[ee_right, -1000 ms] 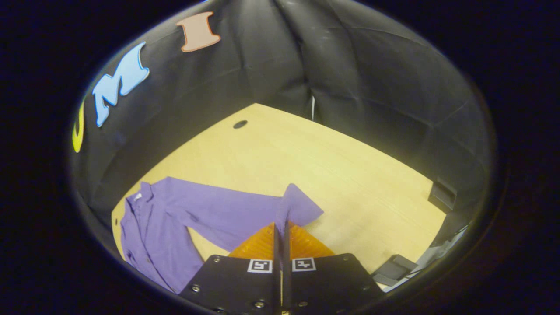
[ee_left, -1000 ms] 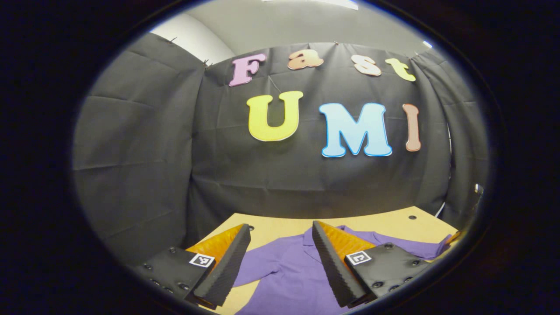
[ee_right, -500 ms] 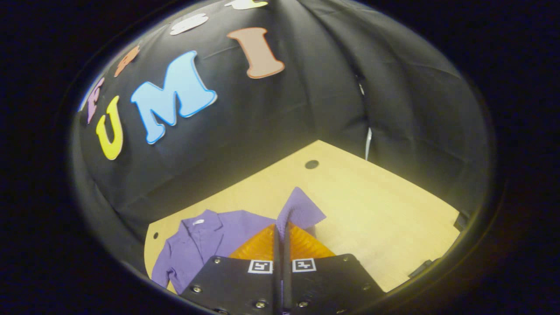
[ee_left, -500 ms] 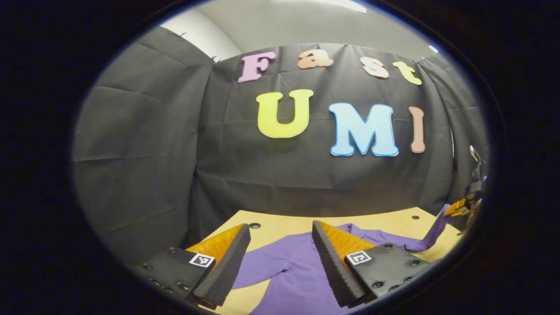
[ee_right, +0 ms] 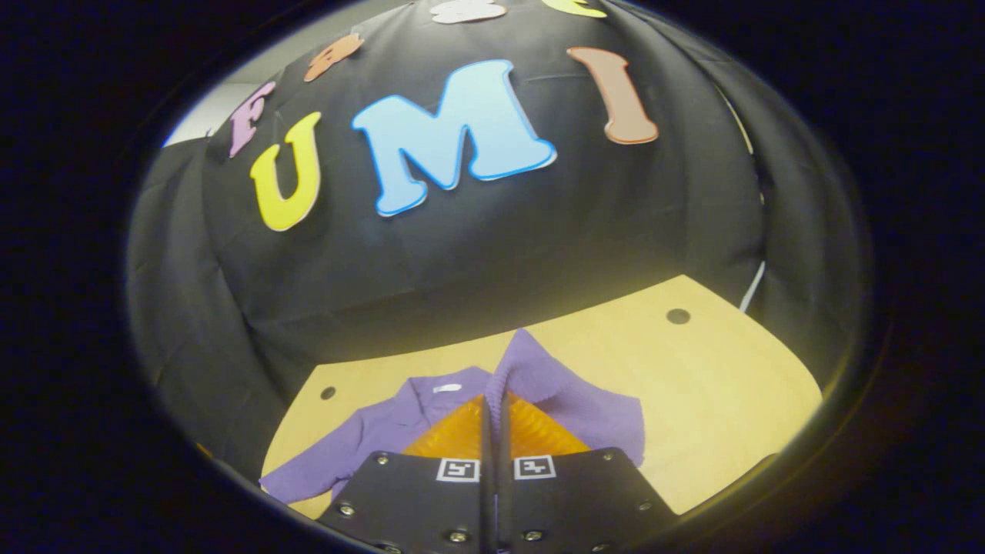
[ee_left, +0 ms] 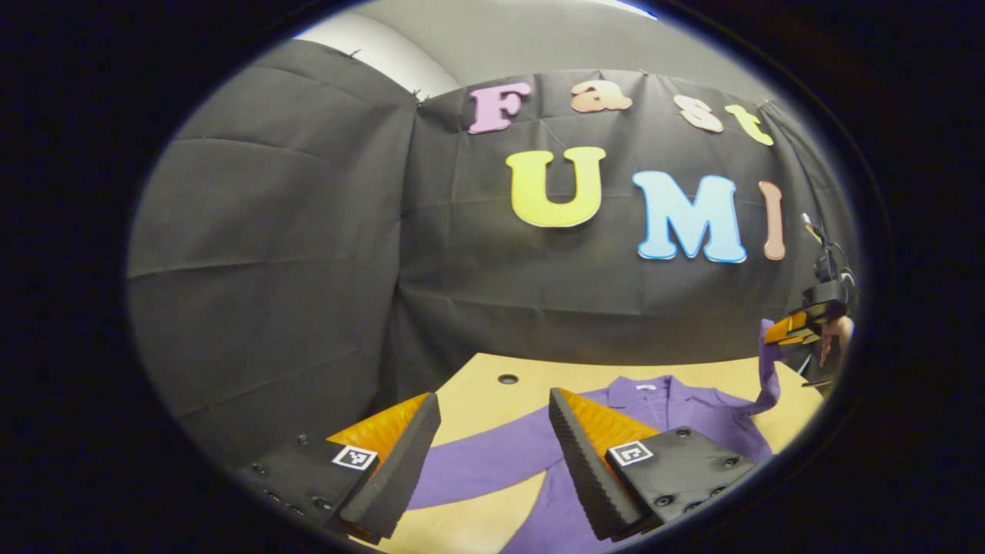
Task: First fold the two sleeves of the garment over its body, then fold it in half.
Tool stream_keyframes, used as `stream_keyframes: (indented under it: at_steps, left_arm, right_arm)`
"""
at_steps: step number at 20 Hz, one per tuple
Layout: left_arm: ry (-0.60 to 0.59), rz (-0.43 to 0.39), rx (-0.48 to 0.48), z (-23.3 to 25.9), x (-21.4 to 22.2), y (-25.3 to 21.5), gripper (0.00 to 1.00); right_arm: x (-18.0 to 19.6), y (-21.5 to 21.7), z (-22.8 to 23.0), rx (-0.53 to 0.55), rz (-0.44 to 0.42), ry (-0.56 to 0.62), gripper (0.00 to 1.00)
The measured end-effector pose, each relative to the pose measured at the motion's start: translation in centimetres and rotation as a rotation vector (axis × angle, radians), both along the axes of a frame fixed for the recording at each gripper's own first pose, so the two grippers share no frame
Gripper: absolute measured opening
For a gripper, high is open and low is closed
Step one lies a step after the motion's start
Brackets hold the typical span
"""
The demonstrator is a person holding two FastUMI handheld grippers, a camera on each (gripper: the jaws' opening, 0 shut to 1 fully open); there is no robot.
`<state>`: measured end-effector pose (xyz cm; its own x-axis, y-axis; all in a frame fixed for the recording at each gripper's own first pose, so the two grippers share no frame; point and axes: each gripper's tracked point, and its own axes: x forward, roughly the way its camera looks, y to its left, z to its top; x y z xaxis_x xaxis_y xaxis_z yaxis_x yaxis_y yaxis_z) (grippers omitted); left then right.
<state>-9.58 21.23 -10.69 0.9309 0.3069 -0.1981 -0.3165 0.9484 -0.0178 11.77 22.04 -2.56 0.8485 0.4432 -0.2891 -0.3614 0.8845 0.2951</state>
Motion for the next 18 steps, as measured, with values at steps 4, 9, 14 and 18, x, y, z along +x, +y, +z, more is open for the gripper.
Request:
stream_keyframes:
  at_steps: [4, 9, 14, 18]
  left_arm:
    - [0.023, 0.075, 0.002, -1.1, -2.6, 3.0, 0.94]
    - [0.058, 0.129, 0.016, -2.6, -4.1, 5.4, 0.94]
    - [0.081, 0.152, 0.008, -4.0, -3.7, 6.7, 0.94]
    - [0.103, 0.163, -0.004, -5.7, -3.2, 7.2, 0.94]
  right_arm:
    - [-0.9, 7.8, -1.4, -0.078, 0.13, -0.006, 0.02]
    - [-1.6, 14.0, -6.4, -0.2, 0.236, 0.04, 0.02]
    - [-2.9, 16.7, -10.5, -0.27, 0.291, 0.112, 0.05]
    - [-3.7, 17.5, -10.6, -0.292, 0.326, 0.066, 0.53]
